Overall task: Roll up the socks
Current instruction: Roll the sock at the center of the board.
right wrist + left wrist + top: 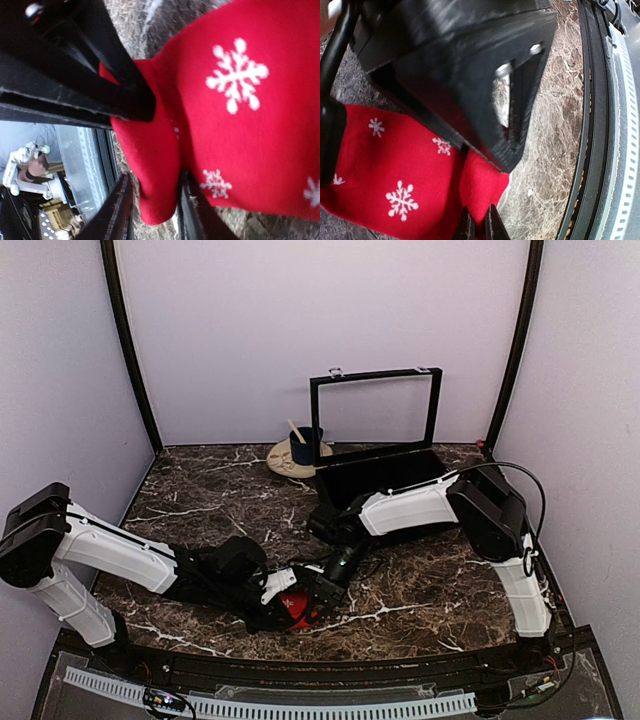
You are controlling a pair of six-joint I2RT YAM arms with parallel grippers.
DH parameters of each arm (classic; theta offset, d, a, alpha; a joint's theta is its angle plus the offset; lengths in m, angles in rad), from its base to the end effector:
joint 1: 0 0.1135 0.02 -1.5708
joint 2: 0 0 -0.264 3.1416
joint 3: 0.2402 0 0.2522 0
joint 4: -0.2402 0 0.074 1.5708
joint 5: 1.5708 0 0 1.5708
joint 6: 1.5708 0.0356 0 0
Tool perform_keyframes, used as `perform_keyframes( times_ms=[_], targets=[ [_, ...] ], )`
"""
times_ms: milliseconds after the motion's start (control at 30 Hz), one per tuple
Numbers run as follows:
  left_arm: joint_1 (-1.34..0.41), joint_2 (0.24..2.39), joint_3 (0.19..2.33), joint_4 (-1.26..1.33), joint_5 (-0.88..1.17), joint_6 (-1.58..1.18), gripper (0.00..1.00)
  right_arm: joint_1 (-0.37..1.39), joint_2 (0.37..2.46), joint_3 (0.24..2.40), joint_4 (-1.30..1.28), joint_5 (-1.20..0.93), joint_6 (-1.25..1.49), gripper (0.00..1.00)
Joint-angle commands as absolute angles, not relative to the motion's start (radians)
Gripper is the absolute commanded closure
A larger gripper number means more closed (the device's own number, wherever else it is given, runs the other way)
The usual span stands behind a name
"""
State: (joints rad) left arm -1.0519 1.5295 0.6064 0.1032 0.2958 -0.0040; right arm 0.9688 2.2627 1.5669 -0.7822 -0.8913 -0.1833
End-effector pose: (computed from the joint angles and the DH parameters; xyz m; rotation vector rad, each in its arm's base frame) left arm 0.1291 -0.2470 0.1391 1.3850 2.1019 -0.8224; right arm 0.2172 0.3650 0.1099 1.4785 -2.1694 -1.2050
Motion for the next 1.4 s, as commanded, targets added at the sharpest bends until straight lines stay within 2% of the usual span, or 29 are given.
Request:
perform_keyframes(
  times_ms=[0,367,800,1067,1367],
  targets=[
    [-1.046,1.548,0.591,0.073,0.325,-0.031,1.0,0.947,2.236,1.508,-0.756,-0.824,-0.167,0.68],
    [-1.019,1.548,0.583,0.077,0.361,-0.056,1.0,0.932,2.165,1.393,-0.648,-0.801,-0.117,0.62],
    [-0.957,1.612,0.598,0.069,0.496,-0.071,1.0,0.91,2.023,1.229,-0.429,-0.656,0.003,0.63],
    [-0.917,1.647,0.615,0.049,0.566,-0.063,1.0,0.911,1.912,1.08,-0.274,-0.537,0.071,0.64],
    [-0.889,1.715,0.653,0.019,0.635,-0.054,1.0,0.966,1.707,0.891,-0.104,-0.304,0.083,0.65]
  ],
)
